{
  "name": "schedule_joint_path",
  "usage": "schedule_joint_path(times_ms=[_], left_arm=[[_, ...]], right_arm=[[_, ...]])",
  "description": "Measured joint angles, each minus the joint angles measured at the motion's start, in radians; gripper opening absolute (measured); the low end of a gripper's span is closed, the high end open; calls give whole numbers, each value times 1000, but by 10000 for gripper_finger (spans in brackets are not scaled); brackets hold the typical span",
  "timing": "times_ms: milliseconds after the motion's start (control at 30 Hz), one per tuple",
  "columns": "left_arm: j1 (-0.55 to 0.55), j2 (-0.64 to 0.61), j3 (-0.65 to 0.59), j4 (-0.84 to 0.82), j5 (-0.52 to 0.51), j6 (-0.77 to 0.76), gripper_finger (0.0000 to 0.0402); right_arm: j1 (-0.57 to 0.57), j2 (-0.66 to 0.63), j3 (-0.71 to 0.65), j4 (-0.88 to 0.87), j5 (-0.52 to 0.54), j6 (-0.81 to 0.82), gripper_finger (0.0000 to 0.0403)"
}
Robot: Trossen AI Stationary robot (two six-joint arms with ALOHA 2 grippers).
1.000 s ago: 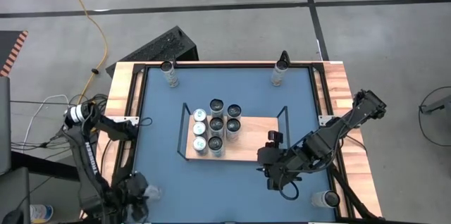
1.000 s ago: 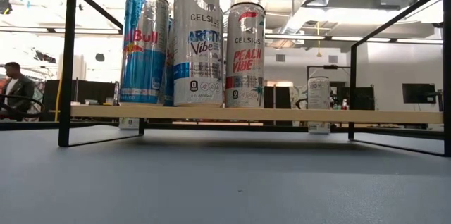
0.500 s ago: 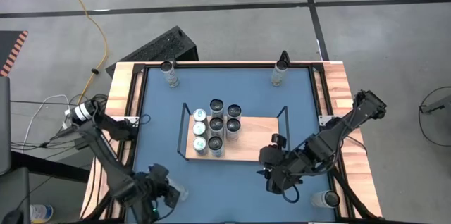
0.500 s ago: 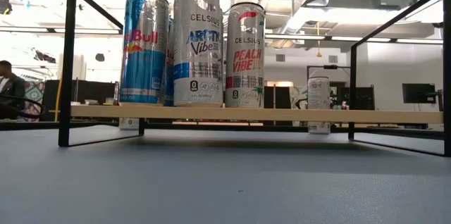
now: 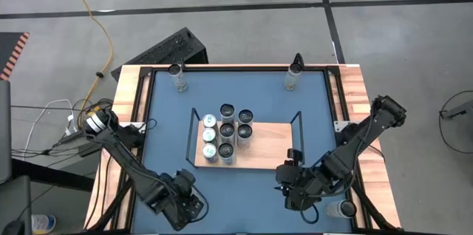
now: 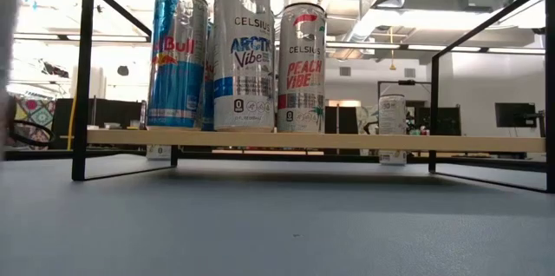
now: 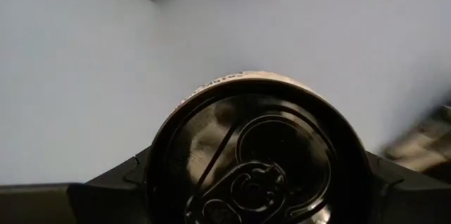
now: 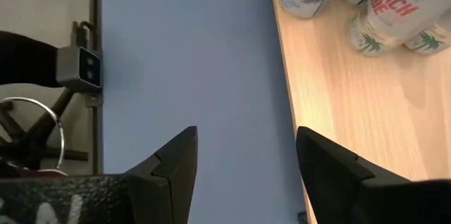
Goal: Place canned beverage on shelf
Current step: Put the pink soda can on the shelf aligned with the other pink soda cans
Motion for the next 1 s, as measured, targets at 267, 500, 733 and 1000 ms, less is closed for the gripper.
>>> schedule_joint_path(times_ms=[267,500,733,1000], left_arm=[[23,187,302,-281,-26,131,257],[24,320,436,-344,-21,200,257],[40,337,440,-279,-82,193,257],[69,336,438,-206,-106,234,257]], right_arm=[[-6,0,-15,60,1,-6,221],[-5,0,-15,68,2,-9,221],[-5,0,-15,76,12,-11,221],[-6,0,-15,99,13,-11,221]])
